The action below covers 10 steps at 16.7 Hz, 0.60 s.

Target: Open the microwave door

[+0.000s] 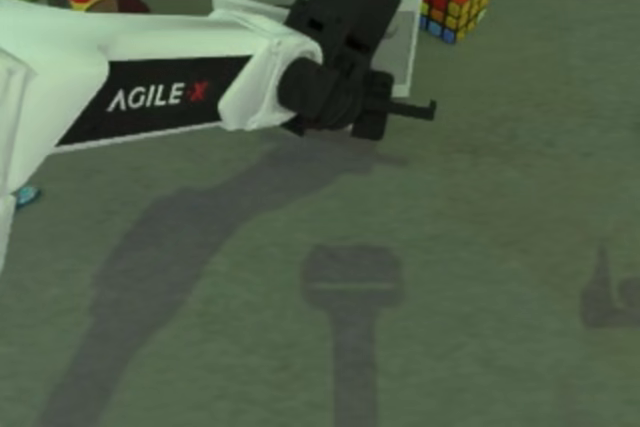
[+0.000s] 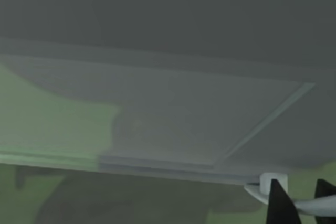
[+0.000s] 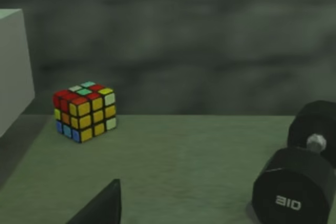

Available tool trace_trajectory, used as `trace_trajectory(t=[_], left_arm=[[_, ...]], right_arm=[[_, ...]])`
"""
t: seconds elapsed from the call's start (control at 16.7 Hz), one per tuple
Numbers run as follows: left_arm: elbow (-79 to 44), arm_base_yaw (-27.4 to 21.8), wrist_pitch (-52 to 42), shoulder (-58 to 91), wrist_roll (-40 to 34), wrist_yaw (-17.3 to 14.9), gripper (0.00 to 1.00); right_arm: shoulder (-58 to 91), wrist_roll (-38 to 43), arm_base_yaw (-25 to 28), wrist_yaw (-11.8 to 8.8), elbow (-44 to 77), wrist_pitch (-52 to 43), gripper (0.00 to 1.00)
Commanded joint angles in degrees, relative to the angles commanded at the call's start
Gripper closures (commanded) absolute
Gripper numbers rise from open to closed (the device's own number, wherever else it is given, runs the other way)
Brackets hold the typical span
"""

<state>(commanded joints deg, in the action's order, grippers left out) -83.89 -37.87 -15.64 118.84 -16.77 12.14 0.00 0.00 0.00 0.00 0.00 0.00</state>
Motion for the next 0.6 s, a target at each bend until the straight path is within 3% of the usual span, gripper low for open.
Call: trace_trajectory(t=[0.6], left_arm=[[1.92,0.32,1.27,-1.47,1.81,-1.66,1.00]], right_arm=[[0.00,0.00,0.00,0.00,0.00,0.00,0.00]])
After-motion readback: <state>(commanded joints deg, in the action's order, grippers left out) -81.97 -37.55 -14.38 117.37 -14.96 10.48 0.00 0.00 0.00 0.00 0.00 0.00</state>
